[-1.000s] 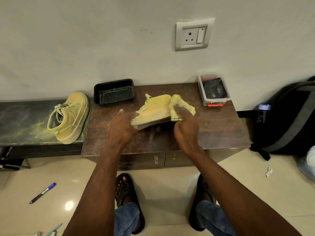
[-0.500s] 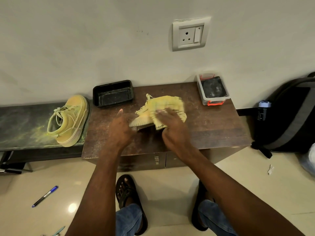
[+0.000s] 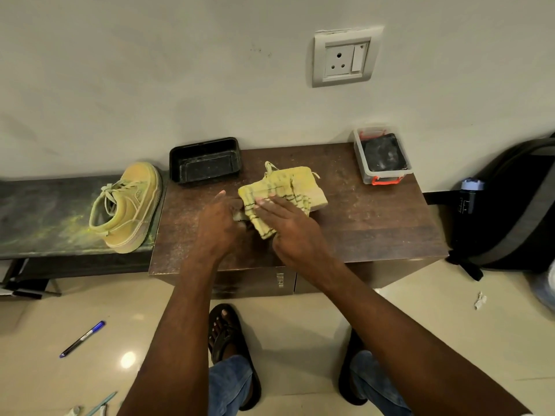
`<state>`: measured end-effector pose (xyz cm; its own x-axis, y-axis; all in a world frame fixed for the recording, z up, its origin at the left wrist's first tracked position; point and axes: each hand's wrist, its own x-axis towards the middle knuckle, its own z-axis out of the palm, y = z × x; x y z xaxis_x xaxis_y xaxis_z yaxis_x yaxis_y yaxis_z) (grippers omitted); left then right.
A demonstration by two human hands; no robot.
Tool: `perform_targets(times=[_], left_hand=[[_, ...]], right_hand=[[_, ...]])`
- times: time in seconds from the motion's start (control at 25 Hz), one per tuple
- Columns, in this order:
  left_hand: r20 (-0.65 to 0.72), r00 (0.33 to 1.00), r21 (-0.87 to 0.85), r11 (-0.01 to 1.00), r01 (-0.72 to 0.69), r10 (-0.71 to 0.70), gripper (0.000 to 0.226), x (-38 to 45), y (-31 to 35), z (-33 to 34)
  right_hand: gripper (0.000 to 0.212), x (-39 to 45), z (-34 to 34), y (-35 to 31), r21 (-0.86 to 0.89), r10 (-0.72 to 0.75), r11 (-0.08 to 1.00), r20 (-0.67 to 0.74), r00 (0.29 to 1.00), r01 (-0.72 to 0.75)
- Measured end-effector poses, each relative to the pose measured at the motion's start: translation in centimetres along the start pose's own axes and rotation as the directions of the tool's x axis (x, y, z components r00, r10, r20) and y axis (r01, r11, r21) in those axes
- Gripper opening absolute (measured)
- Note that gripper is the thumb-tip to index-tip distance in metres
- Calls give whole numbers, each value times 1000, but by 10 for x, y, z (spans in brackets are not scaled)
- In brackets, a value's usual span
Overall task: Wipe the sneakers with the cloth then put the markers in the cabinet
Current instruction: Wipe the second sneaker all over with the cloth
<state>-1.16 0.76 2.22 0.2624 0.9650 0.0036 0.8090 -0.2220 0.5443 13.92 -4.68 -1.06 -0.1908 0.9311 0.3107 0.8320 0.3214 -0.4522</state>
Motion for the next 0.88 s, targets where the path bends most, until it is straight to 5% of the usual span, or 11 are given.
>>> perform_targets(times=[0.08, 0.2, 0.24, 0.32, 0.4, 0.48, 0.56, 0.64, 0.76, 0.84, 0.88], left_hand=[[5, 1000, 7, 1000, 29, -29, 37, -4, -1, 0], [25, 998, 32, 998, 55, -55, 49, -3, -5, 5], [29, 998, 28, 998, 54, -55, 47, -2, -6, 5], [32, 999, 23, 999, 22, -22, 37, 1, -7, 6], [25, 1000, 26, 1000, -10, 10, 27, 3, -9, 6], [29, 1000, 9, 1000, 9, -10, 38, 1, -11, 7], [30, 999, 7, 999, 32, -32, 48, 0, -14, 8], [33, 999, 13, 999, 38, -39, 50, 1, -15, 10], [28, 1000, 13, 1000, 2, -2, 43, 4, -15, 9], [23, 1000, 23, 1000, -13, 13, 41, 5, -14, 10], [28, 1000, 22, 1000, 5, -5, 44, 4, -14, 10]], right_hand=[[60, 2, -5, 28, 12, 173, 985, -91, 981, -173], [56, 2, -14, 51, 229, 649, 760, -215, 730, -608], [58, 4, -12, 38, 209, 622, 782, -198, 757, -588], [62, 5, 1, 5, 85, 280, 959, -107, 954, -272], [62, 4, 8, 0, -11, 4, 1000, -49, 999, -5], [61, 5, 2, 26, -10, 118, 993, -116, 986, -120], [58, 3, -11, 53, 196, 533, 845, -238, 812, -497], [59, 4, -13, 47, 286, 706, 706, -219, 673, -648], [63, 5, 5, 5, 53, 207, 978, -125, 970, -202], [63, 4, 6, 12, -74, 7, 997, -103, 995, -15], [63, 3, 3, 27, -66, 95, 992, -124, 988, -104]])
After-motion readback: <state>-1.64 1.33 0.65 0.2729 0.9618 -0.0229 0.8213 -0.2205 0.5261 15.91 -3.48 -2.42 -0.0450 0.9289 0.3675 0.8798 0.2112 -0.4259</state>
